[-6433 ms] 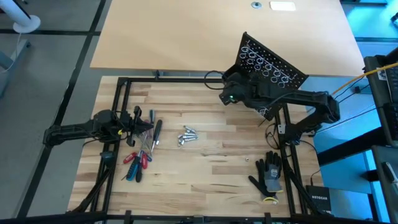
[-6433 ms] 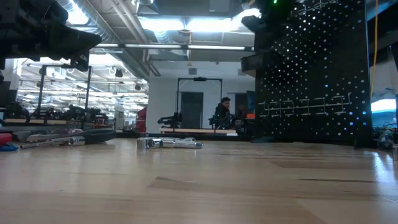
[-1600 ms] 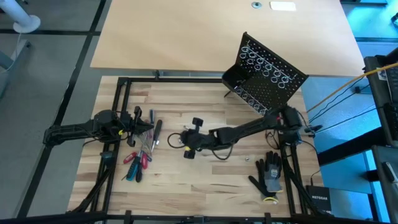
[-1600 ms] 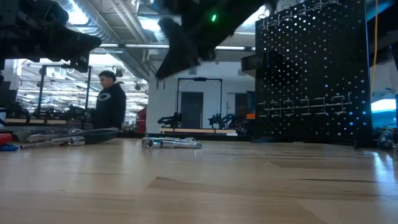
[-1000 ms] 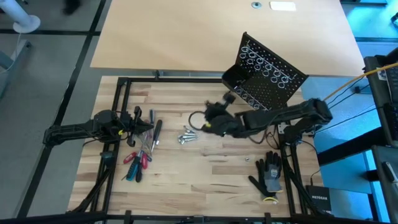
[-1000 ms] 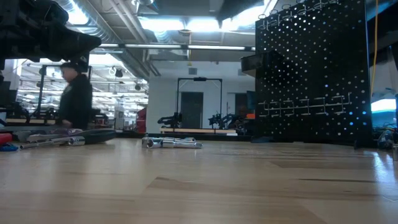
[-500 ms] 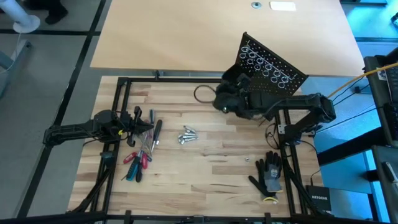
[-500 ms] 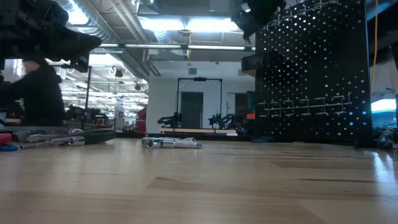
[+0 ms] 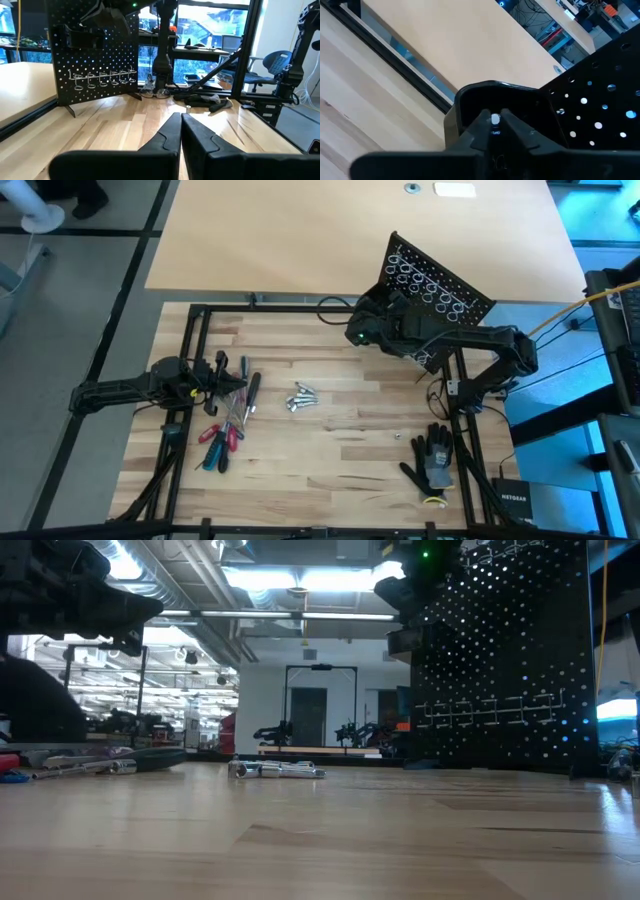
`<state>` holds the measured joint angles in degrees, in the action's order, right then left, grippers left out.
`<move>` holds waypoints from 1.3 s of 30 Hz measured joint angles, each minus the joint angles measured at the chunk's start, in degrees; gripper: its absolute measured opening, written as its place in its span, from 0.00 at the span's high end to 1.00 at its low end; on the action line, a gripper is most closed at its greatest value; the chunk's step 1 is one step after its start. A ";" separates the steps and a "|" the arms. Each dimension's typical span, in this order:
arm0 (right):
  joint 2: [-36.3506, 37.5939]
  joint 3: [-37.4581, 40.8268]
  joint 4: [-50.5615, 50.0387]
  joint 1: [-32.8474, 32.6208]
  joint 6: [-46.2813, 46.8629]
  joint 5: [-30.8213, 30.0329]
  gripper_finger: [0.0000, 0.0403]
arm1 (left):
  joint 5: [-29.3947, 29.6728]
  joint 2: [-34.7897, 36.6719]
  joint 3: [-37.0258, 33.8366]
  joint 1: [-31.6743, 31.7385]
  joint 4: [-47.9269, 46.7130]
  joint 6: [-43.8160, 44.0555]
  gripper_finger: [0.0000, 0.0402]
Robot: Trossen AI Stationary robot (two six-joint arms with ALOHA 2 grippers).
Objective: Hang tools onto peg board
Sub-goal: Put the socket into the black pegboard bin
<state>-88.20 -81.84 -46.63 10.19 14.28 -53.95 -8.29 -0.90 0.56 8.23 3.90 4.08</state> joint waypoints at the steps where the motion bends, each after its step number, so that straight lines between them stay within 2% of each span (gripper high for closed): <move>1: 0.00 0.00 0.00 -0.02 0.03 0.00 0.88 | 0.00 0.01 0.00 0.00 0.01 0.00 1.00; 8: 0.35 0.00 -0.35 -0.10 -1.15 1.80 0.66 | 0.00 0.00 0.00 0.00 0.00 0.00 1.00; 13: 0.95 -2.69 -0.33 -1.61 -0.85 7.43 0.58 | 0.00 0.00 0.00 0.00 0.02 -0.04 1.00; 18: 1.01 -6.58 2.70 -6.48 -1.89 11.22 0.57 | 0.01 0.01 0.00 0.00 0.00 -0.33 1.00; 27: -0.73 -6.01 12.83 -16.40 -7.21 21.33 0.57 | 0.02 0.01 0.00 0.00 0.03 -0.04 1.00; 31: -2.77 -5.99 13.57 -17.98 -7.17 24.86 0.57 | 0.01 0.01 0.00 0.00 0.07 -0.05 1.00; 39: -9.04 -5.99 18.83 -17.90 -8.38 26.94 0.57 | 0.02 0.00 0.00 0.00 0.04 -0.50 1.00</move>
<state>-97.25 -87.83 -27.81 -7.71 5.90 -27.01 -8.27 -0.90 0.56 8.23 3.95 3.58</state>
